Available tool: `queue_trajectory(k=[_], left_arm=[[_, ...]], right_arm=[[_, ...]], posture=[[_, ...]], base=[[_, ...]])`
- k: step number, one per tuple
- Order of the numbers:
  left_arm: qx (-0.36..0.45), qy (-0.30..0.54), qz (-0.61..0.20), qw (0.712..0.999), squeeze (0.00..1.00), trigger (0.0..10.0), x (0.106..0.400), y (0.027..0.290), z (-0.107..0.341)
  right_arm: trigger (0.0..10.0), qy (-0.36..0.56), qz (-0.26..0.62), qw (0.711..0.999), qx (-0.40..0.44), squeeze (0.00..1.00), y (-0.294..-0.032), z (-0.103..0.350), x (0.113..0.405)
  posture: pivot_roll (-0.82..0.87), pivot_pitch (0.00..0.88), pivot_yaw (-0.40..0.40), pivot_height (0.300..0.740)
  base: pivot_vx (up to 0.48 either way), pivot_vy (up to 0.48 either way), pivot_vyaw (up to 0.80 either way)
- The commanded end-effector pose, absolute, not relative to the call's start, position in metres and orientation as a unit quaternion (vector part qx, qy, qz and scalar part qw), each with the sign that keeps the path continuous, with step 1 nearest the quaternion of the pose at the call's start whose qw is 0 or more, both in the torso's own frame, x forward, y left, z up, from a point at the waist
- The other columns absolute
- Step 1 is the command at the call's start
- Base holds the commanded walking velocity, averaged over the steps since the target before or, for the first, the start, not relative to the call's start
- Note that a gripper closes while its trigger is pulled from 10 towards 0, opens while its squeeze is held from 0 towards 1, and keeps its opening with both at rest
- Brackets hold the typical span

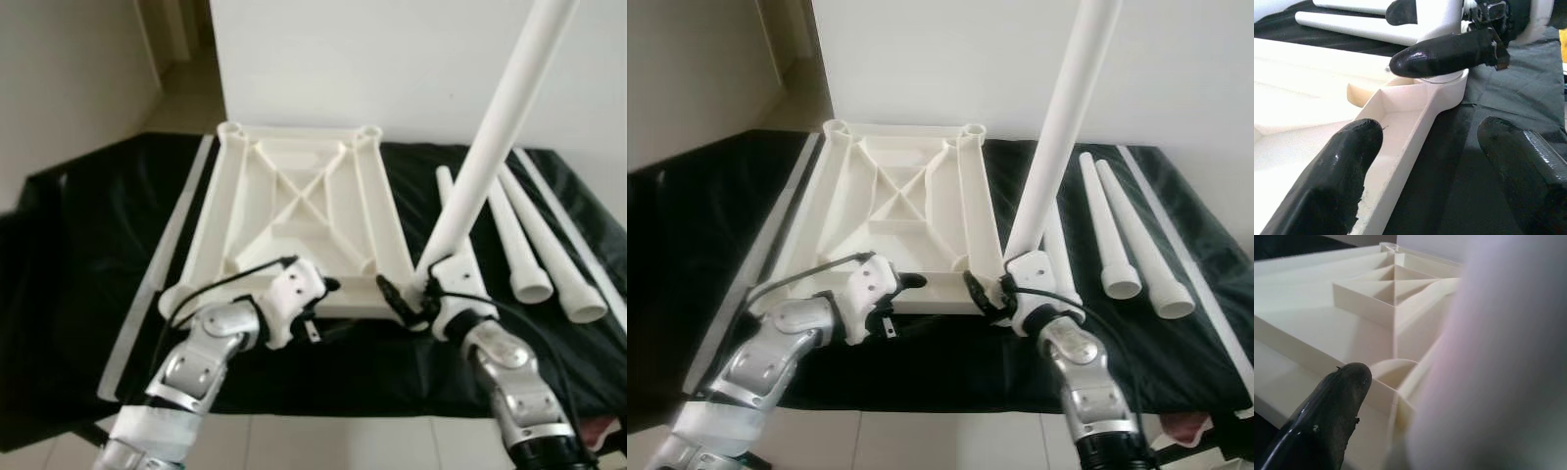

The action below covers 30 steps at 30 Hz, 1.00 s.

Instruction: Building children table

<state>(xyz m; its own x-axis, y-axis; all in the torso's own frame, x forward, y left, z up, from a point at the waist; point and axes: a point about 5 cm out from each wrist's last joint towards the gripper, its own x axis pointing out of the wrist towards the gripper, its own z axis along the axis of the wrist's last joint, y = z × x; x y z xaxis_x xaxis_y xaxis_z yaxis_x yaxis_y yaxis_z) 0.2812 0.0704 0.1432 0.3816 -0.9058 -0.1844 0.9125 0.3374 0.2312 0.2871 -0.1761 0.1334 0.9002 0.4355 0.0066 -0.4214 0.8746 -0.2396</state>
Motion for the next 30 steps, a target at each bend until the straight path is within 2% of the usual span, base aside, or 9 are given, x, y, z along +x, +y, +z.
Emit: queue_trajectory(k=[1, 7, 12, 16, 17, 30], left_arm=[[0.153, 0.021, -0.551, 0.820, 0.00, 10.0, 0.279, 0.071, 0.138], [0.150, 0.026, -0.558, 0.816, 0.00, 10.0, 0.277, 0.069, 0.134], [0.136, 0.034, -0.591, 0.794, 0.00, 10.0, 0.270, 0.064, 0.136], [0.140, 0.030, -0.595, 0.791, 0.00, 10.0, 0.268, 0.063, 0.136], [0.135, 0.032, -0.604, 0.784, 0.00, 10.0, 0.265, 0.061, 0.138], [0.159, 0.034, -0.610, 0.775, 0.00, 10.0, 0.266, 0.058, 0.132]], right_arm=[[10.0, -0.027, 0.220, 0.967, -0.124, 0.00, -0.184, 0.134, 0.288], [10.0, -0.017, 0.232, 0.965, -0.122, 0.00, -0.190, 0.132, 0.287], [10.0, 0.003, 0.292, 0.948, -0.128, 0.00, -0.193, 0.125, 0.281], [10.0, 0.008, 0.298, 0.945, -0.131, 0.00, -0.194, 0.123, 0.281], [0.0, 0.008, 0.305, 0.943, -0.131, 0.00, -0.194, 0.123, 0.281], [0.0, 0.011, 0.276, 0.951, -0.136, 0.00, -0.200, 0.119, 0.276]], posture=[[0.04, 0.000, -0.014, 0.740], [0.03, 0.000, -0.014, 0.740], [0.03, 0.000, -0.008, 0.740], [0.03, 0.000, -0.008, 0.740], [0.03, 0.000, -0.007, 0.740], [-0.01, 0.000, 0.008, 0.740]], base=[[0.000, 0.000, 0.00], [0.000, 0.000, 0.00], [0.000, 0.000, 0.00], [0.000, 0.000, 0.00], [0.000, 0.000, 0.00], [0.000, 0.000, 0.00]])
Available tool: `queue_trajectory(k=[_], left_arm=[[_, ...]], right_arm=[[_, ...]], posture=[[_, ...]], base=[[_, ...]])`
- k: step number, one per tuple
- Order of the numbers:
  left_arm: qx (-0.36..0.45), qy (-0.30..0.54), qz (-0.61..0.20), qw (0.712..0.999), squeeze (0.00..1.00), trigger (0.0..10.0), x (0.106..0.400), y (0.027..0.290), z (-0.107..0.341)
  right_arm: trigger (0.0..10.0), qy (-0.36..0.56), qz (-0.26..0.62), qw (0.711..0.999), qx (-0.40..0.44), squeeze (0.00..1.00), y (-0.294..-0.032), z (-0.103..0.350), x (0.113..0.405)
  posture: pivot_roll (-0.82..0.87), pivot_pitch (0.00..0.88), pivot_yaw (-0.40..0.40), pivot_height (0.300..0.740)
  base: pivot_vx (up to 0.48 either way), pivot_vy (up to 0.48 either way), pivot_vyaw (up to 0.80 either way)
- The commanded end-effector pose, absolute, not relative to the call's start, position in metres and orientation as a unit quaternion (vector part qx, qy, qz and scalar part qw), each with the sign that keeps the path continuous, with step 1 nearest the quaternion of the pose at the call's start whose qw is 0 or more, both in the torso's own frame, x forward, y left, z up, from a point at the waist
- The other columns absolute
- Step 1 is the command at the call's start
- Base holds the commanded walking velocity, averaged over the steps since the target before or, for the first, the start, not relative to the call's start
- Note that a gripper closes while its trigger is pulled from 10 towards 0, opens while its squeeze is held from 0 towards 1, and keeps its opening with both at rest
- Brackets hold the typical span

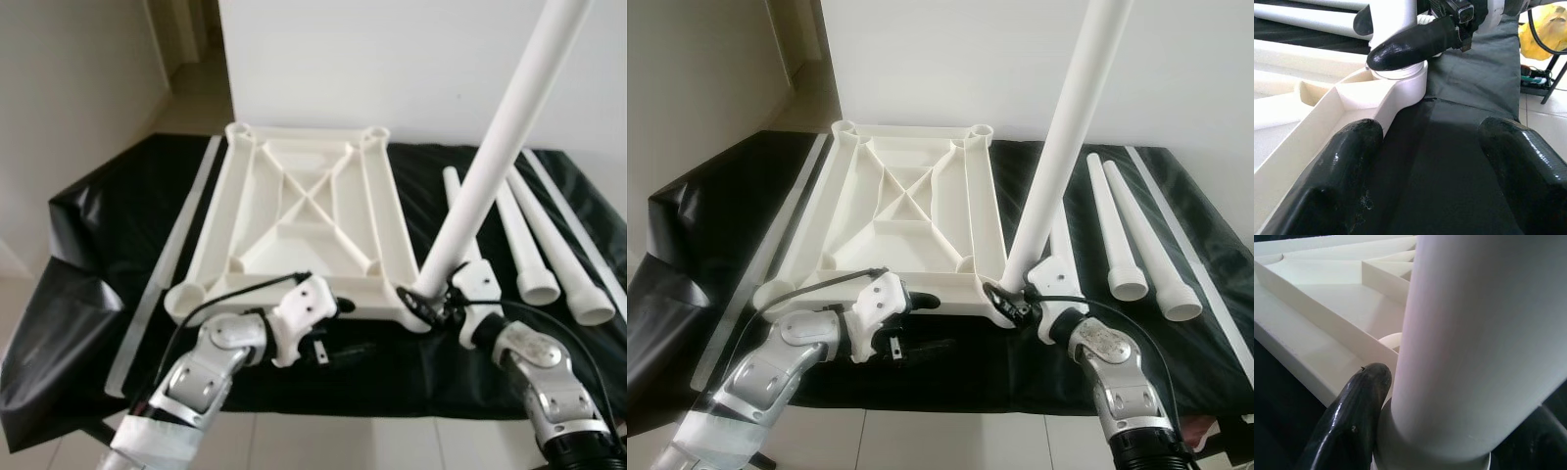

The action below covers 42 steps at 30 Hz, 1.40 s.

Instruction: Building children table

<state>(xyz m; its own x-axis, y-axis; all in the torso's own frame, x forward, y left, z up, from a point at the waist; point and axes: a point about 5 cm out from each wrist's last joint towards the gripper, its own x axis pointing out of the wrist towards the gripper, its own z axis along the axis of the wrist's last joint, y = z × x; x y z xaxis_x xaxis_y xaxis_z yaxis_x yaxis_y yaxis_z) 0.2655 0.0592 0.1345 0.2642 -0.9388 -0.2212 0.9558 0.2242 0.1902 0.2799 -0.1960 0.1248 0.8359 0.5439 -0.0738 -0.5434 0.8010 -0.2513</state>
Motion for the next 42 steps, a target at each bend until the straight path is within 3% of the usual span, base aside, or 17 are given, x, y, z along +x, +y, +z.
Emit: queue_trajectory(k=[1, 2, 3, 8, 18, 26, 33, 34, 35, 42], left_arm=[[0.159, 0.034, -0.610, 0.775, 0.00, 10.0, 0.266, 0.058, 0.132], [0.159, 0.032, -0.612, 0.774, 0.00, 10.0, 0.266, 0.057, 0.133], [0.149, 0.030, -0.615, 0.774, 0.00, 10.0, 0.266, 0.055, 0.136], [0.153, 0.027, -0.612, 0.776, 0.00, 10.0, 0.269, 0.054, 0.137], [0.123, 0.010, -0.610, 0.783, 0.00, 10.0, 0.272, 0.051, 0.149], [0.133, 0.013, -0.603, 0.786, 0.00, 10.0, 0.270, 0.059, 0.149], [0.134, 0.013, -0.591, 0.796, 0.00, 10.0, 0.273, 0.064, 0.150], [0.134, 0.014, -0.589, 0.797, 0.00, 10.0, 0.273, 0.065, 0.150], [0.134, 0.014, -0.588, 0.797, 0.00, 10.0, 0.273, 0.065, 0.150], [0.126, 0.011, -0.578, 0.806, 0.00, 10.0, 0.274, 0.063, 0.151]], right_arm=[[0.0, 0.011, 0.276, 0.951, -0.136, 0.00, -0.200, 0.119, 0.276], [4.5, 0.013, 0.268, 0.954, -0.131, 0.00, -0.200, 0.119, 0.276], [10.0, 0.012, 0.261, 0.959, -0.112, 0.00, -0.196, 0.118, 0.274], [10.0, 0.008, 0.234, 0.969, -0.082, 0.00, -0.190, 0.117, 0.272], [10.0, -0.007, 0.090, 0.996, -0.003, 0.00, -0.174, 0.113, 0.271], [10.0, 0.023, -0.083, 0.995, 0.051, 0.00, -0.150, 0.098, 0.261], [10.0, 0.007, -0.085, 0.995, 0.050, 0.00, -0.140, 0.104, 0.264], [10.0, -0.001, -0.077, 0.996, 0.039, 0.13, -0.138, 0.107, 0.266], [10.0, -0.005, -0.072, 0.997, 0.031, 0.93, -0.138, 0.109, 0.266], [10.0, -0.042, -0.056, 0.998, 0.006, 1.00, -0.149, 0.124, 0.271]], posture=[[-0.01, 0.000, 0.008, 0.740], [-0.01, 0.000, 0.008, 0.740], [-0.02, 0.000, 0.007, 0.740], [-0.03, 0.000, 0.004, 0.740], [-0.03, 0.000, 0.007, 0.740], [0.01, 0.000, 0.021, 0.740], [0.03, 0.000, 0.013, 0.740], [0.03, 0.000, 0.009, 0.740], [0.03, 0.000, 0.009, 0.740], [0.04, 0.000, -0.014, 0.740]], base=[[0.000, 0.000, 0.00], [0.000, 0.000, 0.00], [0.000, 0.000, 0.00], [0.000, 0.000, 0.00], [0.000, 0.000, 0.00], [0.000, 0.000, 0.00], [0.000, 0.000, 0.00], [0.000, 0.000, 0.00], [0.000, 0.000, 0.00], [0.000, 0.000, 0.00]])
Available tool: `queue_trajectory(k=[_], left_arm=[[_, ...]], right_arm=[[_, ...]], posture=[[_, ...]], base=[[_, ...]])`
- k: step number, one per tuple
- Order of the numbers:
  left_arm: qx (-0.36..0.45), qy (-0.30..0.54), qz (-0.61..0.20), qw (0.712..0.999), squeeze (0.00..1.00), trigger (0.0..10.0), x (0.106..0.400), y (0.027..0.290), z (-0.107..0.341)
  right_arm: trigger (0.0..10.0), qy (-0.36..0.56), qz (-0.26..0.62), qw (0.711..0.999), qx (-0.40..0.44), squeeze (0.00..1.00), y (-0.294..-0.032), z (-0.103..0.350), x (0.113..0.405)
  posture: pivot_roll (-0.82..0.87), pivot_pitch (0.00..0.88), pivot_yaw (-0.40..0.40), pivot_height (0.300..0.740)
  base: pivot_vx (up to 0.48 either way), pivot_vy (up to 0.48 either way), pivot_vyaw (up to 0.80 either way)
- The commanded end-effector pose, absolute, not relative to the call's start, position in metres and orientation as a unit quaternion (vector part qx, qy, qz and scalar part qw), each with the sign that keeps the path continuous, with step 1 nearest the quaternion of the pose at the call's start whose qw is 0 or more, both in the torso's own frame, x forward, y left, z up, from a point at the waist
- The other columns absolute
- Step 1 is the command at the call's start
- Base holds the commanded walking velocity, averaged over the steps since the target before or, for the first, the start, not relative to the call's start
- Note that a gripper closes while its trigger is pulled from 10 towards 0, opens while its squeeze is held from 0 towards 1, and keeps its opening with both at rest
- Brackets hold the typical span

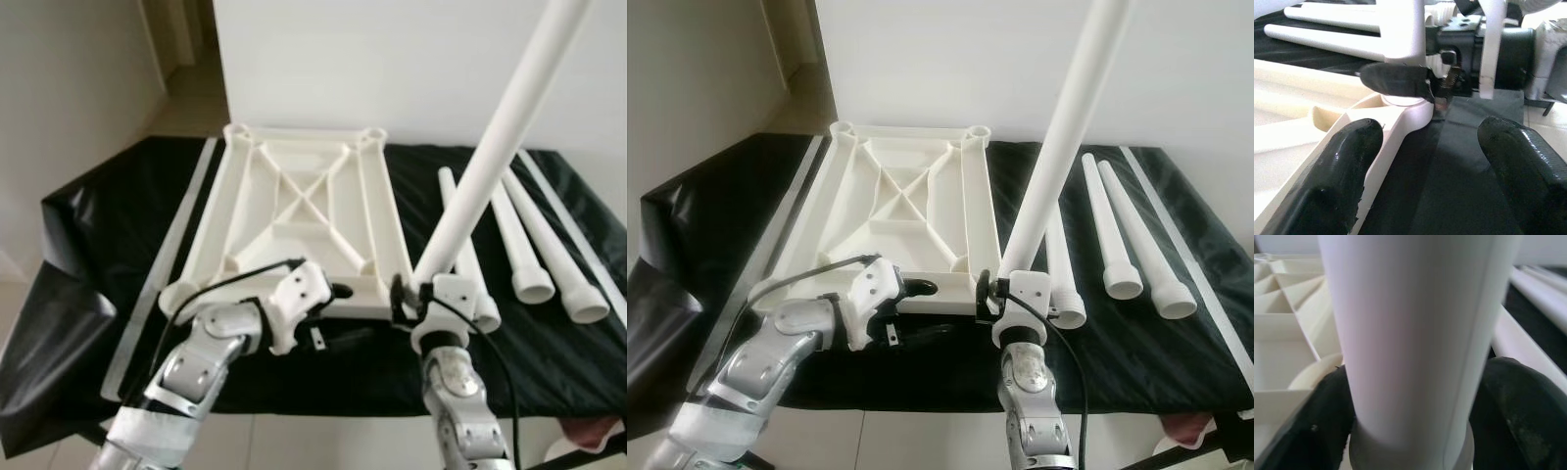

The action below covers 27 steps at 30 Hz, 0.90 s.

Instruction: Building children table

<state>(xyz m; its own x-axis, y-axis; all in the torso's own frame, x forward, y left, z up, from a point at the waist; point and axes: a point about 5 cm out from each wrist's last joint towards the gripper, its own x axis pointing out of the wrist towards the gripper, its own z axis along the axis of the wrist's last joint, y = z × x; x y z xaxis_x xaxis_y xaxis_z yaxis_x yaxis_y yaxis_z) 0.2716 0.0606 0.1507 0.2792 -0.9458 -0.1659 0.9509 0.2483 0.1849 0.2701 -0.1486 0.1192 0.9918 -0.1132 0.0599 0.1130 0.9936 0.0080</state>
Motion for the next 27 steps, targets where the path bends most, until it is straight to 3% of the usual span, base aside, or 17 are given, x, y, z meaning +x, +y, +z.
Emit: queue_trajectory(k=[1, 6, 7, 17, 27], left_arm=[[0.125, 0.010, -0.576, 0.808, 0.00, 10.0, 0.273, 0.063, 0.151], [0.124, 0.012, -0.572, 0.811, 0.00, 10.0, 0.273, 0.065, 0.150], [0.124, 0.012, -0.569, 0.813, 0.00, 10.0, 0.273, 0.066, 0.150], [0.152, 0.000, -0.536, 0.830, 0.00, 10.0, 0.289, 0.081, 0.156], [0.221, 0.031, -0.437, 0.871, 0.00, 10.0, 0.323, 0.107, 0.152]], right_arm=[[10.0, -0.048, -0.058, 0.997, -0.004, 1.00, -0.154, 0.128, 0.272], [10.0, -0.045, -0.047, 0.998, -0.003, 1.00, -0.152, 0.129, 0.273], [10.0, -0.048, -0.037, 0.998, -0.002, 0.00, -0.151, 0.130, 0.273], [10.0, -0.045, 0.026, 0.999, -0.002, 0.00, -0.136, 0.125, 0.249], [10.0, -0.021, 0.035, 0.999, -0.013, 0.00, -0.143, 0.115, 0.238]], posture=[[0.04, 0.000, -0.017, 0.740], [0.04, 0.000, -0.026, 0.740], [0.04, 0.000, -0.031, 0.740], [0.05, 0.000, -0.031, 0.740], [0.04, 0.000, -0.029, 0.740]], base=[[0.000, 0.000, 0.00], [0.000, 0.000, 0.00], [0.000, 0.000, 0.00], [0.000, 0.000, 0.00], [0.000, 0.000, 0.00]])
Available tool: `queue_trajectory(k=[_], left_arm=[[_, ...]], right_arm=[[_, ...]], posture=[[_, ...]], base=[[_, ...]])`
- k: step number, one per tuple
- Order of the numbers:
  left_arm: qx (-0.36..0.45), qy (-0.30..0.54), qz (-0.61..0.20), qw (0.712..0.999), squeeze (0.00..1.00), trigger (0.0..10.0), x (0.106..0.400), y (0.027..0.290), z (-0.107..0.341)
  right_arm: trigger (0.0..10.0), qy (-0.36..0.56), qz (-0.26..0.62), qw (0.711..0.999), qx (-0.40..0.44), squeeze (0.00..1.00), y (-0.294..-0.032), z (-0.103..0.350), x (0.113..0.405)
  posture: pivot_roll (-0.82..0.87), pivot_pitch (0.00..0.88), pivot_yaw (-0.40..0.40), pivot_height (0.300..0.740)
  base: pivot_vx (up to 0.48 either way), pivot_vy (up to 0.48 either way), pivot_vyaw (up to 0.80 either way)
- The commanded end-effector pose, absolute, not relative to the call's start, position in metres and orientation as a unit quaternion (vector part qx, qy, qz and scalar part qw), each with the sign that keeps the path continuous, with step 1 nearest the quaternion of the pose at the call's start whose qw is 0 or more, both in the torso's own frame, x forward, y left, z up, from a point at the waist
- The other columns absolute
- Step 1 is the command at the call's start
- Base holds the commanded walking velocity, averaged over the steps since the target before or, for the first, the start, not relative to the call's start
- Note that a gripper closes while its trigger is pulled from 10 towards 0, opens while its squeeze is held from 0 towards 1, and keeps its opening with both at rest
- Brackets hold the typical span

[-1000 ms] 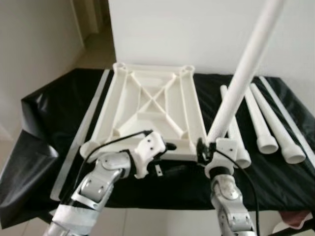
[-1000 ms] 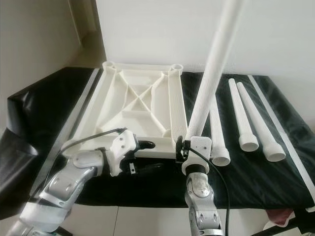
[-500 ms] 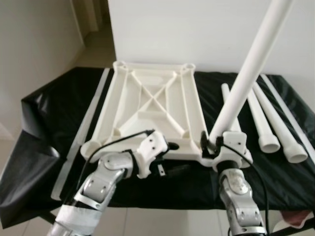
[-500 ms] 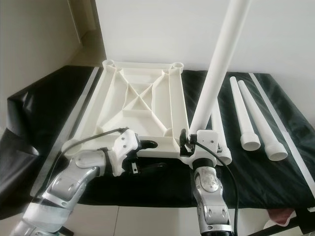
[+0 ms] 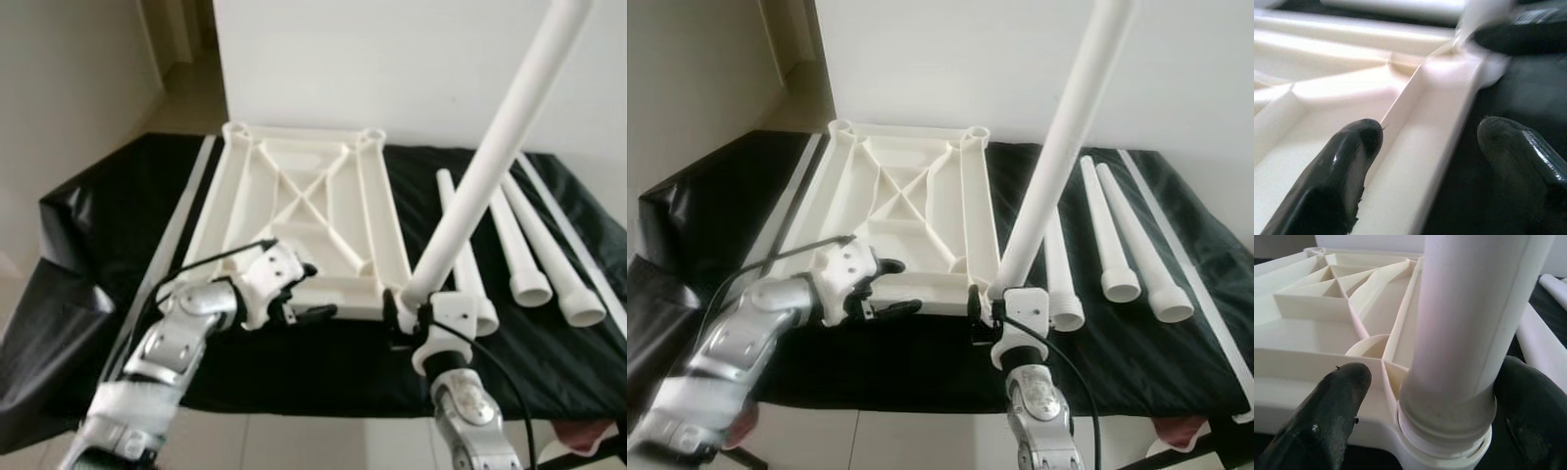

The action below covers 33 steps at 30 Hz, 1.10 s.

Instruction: Building children table

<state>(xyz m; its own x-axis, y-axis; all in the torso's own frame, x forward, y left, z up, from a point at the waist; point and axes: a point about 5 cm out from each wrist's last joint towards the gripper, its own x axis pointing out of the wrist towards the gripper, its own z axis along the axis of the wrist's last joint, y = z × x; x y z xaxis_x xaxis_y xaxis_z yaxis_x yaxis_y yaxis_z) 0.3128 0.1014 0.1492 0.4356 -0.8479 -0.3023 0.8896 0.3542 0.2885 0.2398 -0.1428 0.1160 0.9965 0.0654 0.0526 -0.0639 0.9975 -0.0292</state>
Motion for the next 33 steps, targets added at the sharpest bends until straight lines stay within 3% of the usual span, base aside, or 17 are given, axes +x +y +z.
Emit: queue_trajectory(k=[1, 12, 18, 23, 33], left_arm=[[0.226, 0.035, -0.422, 0.877, 0.00, 10.0, 0.328, 0.111, 0.151], [0.218, 0.055, -0.306, 0.925, 0.00, 10.0, 0.359, 0.130, 0.154], [0.225, 0.055, -0.260, 0.937, 0.00, 10.0, 0.369, 0.142, 0.159], [0.252, 0.074, -0.213, 0.941, 0.00, 10.0, 0.376, 0.157, 0.157], [0.211, 0.114, -0.251, 0.938, 0.00, 10.0, 0.382, 0.144, 0.153]], right_arm=[[10.0, -0.016, 0.042, 0.999, -0.014, 0.00, -0.143, 0.114, 0.237], [10.0, 0.013, 0.105, 0.994, -0.034, 0.00, -0.148, 0.104, 0.214], [10.0, 0.022, 0.112, 0.993, -0.041, 0.00, -0.155, 0.101, 0.211], [10.0, 0.024, 0.140, 0.990, -0.025, 0.00, -0.147, 0.101, 0.211], [10.0, 0.012, 0.160, 0.987, -0.031, 0.00, -0.145, 0.106, 0.217]], posture=[[0.03, 0.000, -0.028, 0.740], [0.02, 0.000, -0.012, 0.740], [0.02, 0.000, -0.008, 0.740], [0.02, 0.000, -0.003, 0.740], [0.02, 0.000, -0.005, 0.740]], base=[[0.000, 0.000, 0.00], [0.000, 0.000, 0.00], [0.000, 0.000, 0.00], [0.000, 0.000, 0.00], [0.000, 0.000, 0.00]])
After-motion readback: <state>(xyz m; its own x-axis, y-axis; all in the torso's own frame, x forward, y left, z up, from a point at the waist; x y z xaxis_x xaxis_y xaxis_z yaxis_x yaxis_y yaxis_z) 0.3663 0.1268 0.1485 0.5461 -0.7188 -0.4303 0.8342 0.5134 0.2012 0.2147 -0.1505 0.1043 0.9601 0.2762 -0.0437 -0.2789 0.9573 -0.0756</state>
